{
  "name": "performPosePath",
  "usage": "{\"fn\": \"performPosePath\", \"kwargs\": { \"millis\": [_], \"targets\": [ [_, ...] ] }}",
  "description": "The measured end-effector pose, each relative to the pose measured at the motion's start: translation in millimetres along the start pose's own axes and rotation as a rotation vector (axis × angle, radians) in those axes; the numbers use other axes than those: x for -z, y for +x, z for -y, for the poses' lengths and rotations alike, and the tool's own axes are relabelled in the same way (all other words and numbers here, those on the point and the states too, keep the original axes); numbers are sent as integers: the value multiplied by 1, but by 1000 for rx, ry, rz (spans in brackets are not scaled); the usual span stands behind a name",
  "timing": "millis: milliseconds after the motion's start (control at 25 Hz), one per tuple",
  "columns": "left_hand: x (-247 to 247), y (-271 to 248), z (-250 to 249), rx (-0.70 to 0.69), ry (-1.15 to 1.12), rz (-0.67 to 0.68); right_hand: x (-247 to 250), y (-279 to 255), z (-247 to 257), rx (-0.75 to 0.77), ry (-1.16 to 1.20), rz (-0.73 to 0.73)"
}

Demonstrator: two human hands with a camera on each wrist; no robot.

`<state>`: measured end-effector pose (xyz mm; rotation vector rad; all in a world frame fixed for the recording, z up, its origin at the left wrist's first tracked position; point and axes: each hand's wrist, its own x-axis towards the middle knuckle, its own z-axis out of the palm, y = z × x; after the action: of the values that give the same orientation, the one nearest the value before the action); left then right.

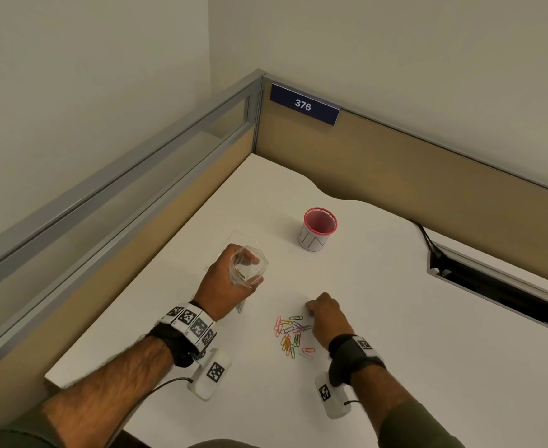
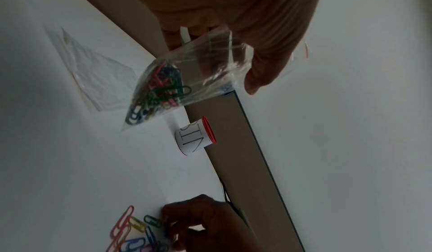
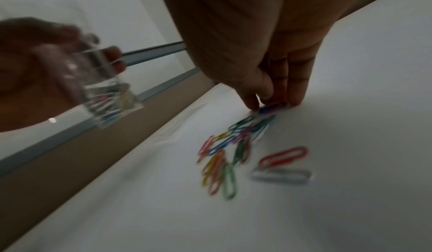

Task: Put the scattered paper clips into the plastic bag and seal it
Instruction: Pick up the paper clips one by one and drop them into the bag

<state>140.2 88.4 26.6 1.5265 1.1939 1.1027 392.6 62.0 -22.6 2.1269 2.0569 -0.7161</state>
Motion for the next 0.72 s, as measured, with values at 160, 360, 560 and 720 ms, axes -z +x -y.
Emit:
{"fn": "performPosePath", "kwargs": {
  "millis": [160,360,560,720],
  "targets": [
    [-3,1,1,-5,-20,-4,-17,-19,8,65,92,6],
    [-7,-3,-2,-13,-41,10,-23,-50,-8,-136,255,-60],
    [-8,-3,-2,-22,-59,15,-39,-54,13,-201,275,-86],
    [-6,-3,-3,-29,-68,22,-32,-31,27,-156,328,-144]
  ]
}}
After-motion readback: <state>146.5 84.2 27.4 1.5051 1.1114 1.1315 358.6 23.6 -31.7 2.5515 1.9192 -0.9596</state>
